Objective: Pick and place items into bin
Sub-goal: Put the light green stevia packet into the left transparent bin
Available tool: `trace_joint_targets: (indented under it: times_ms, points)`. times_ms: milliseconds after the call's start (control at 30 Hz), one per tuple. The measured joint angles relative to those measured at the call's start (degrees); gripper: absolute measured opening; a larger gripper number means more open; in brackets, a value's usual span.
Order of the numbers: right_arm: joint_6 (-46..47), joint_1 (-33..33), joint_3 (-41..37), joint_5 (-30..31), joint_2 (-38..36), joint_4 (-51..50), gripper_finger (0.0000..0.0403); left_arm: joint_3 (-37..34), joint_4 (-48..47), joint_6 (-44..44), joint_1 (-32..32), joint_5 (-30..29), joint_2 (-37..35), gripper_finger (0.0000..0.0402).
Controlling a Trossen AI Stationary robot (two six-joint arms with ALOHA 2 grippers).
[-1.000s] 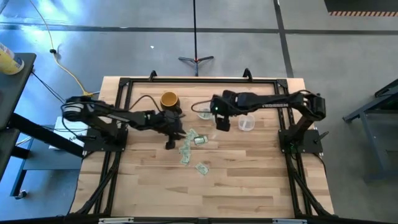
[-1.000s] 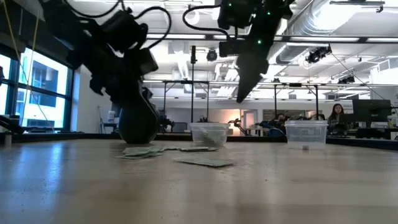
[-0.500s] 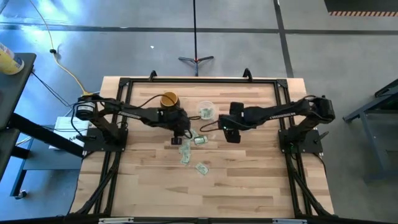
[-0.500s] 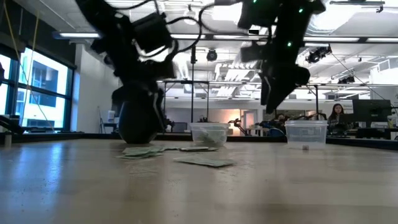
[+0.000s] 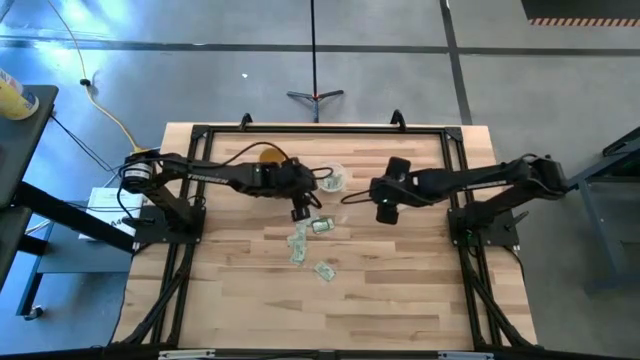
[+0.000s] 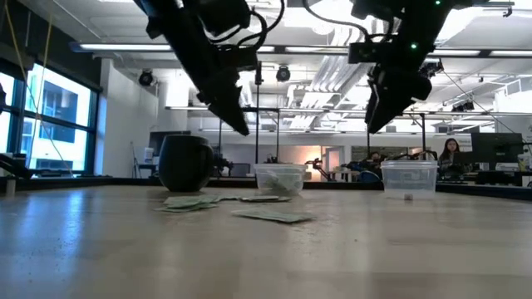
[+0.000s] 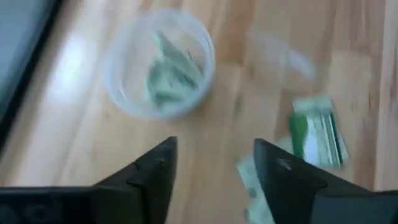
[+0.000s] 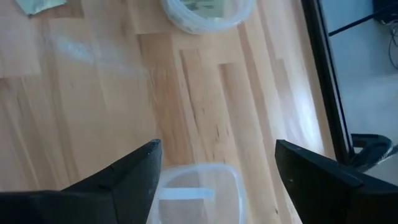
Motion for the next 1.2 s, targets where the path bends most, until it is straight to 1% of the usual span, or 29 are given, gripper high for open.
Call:
trace_joint_targets:
  times_ms: [33, 100, 167, 267, 367, 467, 567, 633, 767, 933, 1000, 1100, 1200]
  points:
    - [-0.25, -0.26, -0.76, -0.10, -0.83, 0.46, 0.0303, -0.04, -1.51, -0.16, -0.03, 1.03, 0.09, 0.0261]
    - [-1.08, -0.91, -2.37, -0.93, -2.33, 1.32, 0.0303, -0.19, -3.30, 0.05, 0.00, 6.49, 0.57, 0.0284]
    - [-1.72, -1.55, -3.70, -2.23, -3.27, 2.17, 0.0303, -1.71, -3.13, 1.93, 0.00, 10.39, 0.61, 0.0295]
    - [-2.34, -2.20, -5.32, -3.99, -3.59, 3.84, 0.0303, -5.05, 1.07, 7.45, -0.03, 14.70, 1.47, 0.0289]
    - [-2.45, -2.46, -6.19, -5.84, -3.57, 5.25, 0.0303, -6.93, 2.00, 10.56, 0.03, 19.13, 3.17, 0.0266]
    - [-2.22, -2.42, -6.50, -5.74, -3.57, 5.66, 0.0303, -7.31, 2.14, 13.31, 0.00, 18.94, 5.01, 0.0240]
    - [-1.93, -2.42, -6.48, -5.70, -3.57, 6.16, 0.0303, -7.29, 3.65, 13.45, 0.54, 17.65, 7.05, 0.0219]
    - [-1.85, -2.42, -6.46, -5.63, -3.57, 6.60, 0.0303, -7.28, 3.47, 13.45, 1.29, 17.93, 8.32, 0.0208]
    - [-0.04, -2.42, -6.43, -5.76, -3.57, 6.69, 0.0303, -7.07, 3.39, 13.54, 1.79, 19.01, 9.74, 0.0195]
    - [1.61, -2.42, -6.41, -5.83, -3.55, 6.69, 0.0303, -7.11, 3.47, 13.63, 1.94, 19.58, 9.80, 0.0191]
    - [1.61, -2.44, -6.41, -5.83, -3.55, 6.69, 0.0303, -7.11, 3.34, 13.63, 1.94, 19.40, 9.81, 0.0180]
    - [1.61, -2.44, -6.41, -5.74, -3.55, 6.69, 0.0303, -7.11, 3.17, 13.48, 1.90, 18.77, 9.81, 0.0145]
    - [2.29, -2.44, -6.41, -5.68, -3.55, 6.68, 0.0303, -6.23, 0.74, 13.05, 1.88, 17.00, 9.39, 0.0090]
